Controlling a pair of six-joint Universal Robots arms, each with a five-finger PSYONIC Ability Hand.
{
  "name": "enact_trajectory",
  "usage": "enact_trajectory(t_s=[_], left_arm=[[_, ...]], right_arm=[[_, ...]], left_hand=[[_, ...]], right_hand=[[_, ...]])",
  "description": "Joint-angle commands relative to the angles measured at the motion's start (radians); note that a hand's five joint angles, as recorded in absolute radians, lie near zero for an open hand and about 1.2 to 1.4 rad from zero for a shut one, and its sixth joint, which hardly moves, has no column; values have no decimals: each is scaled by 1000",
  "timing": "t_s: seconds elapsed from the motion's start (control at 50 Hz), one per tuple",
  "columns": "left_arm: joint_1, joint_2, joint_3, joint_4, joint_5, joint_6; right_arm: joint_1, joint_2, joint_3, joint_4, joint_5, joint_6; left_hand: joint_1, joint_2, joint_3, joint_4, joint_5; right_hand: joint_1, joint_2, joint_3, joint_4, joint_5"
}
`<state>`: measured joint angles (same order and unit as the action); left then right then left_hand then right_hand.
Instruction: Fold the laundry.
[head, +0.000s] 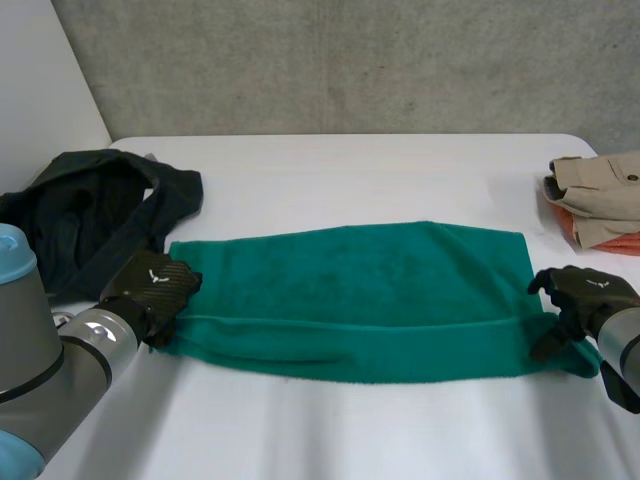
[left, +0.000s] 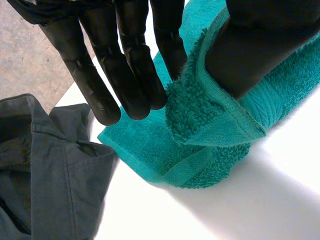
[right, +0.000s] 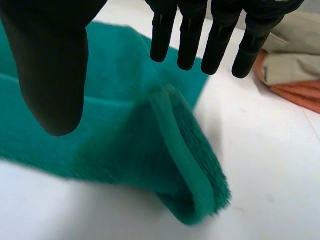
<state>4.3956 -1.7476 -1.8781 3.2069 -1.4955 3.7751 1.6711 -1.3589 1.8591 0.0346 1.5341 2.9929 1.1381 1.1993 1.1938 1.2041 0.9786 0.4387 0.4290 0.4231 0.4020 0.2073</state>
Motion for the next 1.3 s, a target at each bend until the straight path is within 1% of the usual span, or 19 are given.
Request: enact_trajectory(t_s=[0.02, 0.1, 0.12, 0.16, 0.18, 0.26, 0.32, 0.42, 0.44, 0.52, 0.58, 0.66, 0.8, 0.86, 0.9, 1.0, 1.14, 1.24, 1.3], left_arm=[[4, 0, -3, 2, 0, 0], [9, 0, -4, 2, 0, 0], [9, 0, -4, 2, 0, 0], [12, 0, -4, 2, 0, 0], [12, 0, -4, 2, 0, 0], [13, 10, 0, 2, 0, -1], [15, 36, 11, -1, -3, -1], [41, 155, 30, -5, -2, -34], [54, 193, 42, -7, 0, -55], [88, 295, 80, -13, 4, -100], [101, 361, 115, -47, 11, -104], [104, 414, 190, -129, 32, -104], [105, 422, 278, -206, 76, -109], [108, 381, 269, -208, 89, -104], [108, 285, 273, -208, 89, -101], [105, 87, 318, -200, 81, -91], [67, -259, 574, -148, 35, -5], [35, -406, 824, -26, -49, 48], [9, -447, 991, 114, -60, 66]], right_arm=[[12, 70, -12, -99, 109, -37], [1, 103, -11, -124, 121, -90], [-1, 110, -9, -130, 126, -107], [-1, 110, -14, -136, 130, -120], [-1, 110, -21, -139, 127, -127], [-1, 93, -67, -122, 120, -213], [-2, 35, -101, -84, 124, -326], [-2, -118, -179, -6, 126, -529], [-4, -164, -202, 37, 126, -605], [-11, -262, -268, 178, 121, -773], [-25, -321, -342, 263, 121, -824], [-19, -364, -455, 300, 124, -825], [-17, -370, -511, 330, 107, -830], [-24, -350, -495, 349, 78, -830], [-25, -264, -474, 349, 35, -828], [-30, -79, -486, 346, 3, -827], [-17, 177, -624, 283, 3, -825], [-16, 280, -738, 98, 1, -821], [-1, 305, -810, -138, 3, -802]], left_hand=[[258, 197, 202, 192, 243], [258, 197, 202, 192, 243], [258, 197, 202, 192, 243], [258, 197, 202, 192, 243], [258, 197, 202, 192, 243], [258, 197, 202, 192, 243], [258, 197, 202, 192, 243], [258, 197, 202, 192, 243], [258, 197, 202, 192, 243], [258, 197, 202, 192, 243], [258, 197, 202, 192, 243], [258, 197, 202, 192, 243], [258, 197, 202, 192, 243], [258, 197, 202, 192, 243], [258, 197, 202, 192, 243], [258, 197, 202, 192, 243], [258, 197, 202, 192, 243], [258, 197, 202, 192, 243], [258, 197, 202, 192, 243]], right_hand=[[10, 20, 26, 47, 67], [115, 125, 131, 152, 172], [404, 413, 419, 440, 461], [853, 863, 869, 890, 910], [957, 966, 972, 993, 1013], [958, 967, 973, 994, 1014], [958, 967, 973, 994, 1014], [958, 967, 973, 994, 1014], [958, 967, 973, 994, 1014], [958, 967, 973, 994, 1014], [958, 967, 973, 994, 1014], [958, 967, 973, 994, 1014], [958, 967, 973, 994, 1014], [958, 967, 973, 994, 1014], [958, 967, 973, 994, 1014], [958, 967, 973, 994, 1014], [958, 967, 973, 994, 1014], [958, 967, 973, 994, 1014], [958, 967, 973, 994, 1014]])
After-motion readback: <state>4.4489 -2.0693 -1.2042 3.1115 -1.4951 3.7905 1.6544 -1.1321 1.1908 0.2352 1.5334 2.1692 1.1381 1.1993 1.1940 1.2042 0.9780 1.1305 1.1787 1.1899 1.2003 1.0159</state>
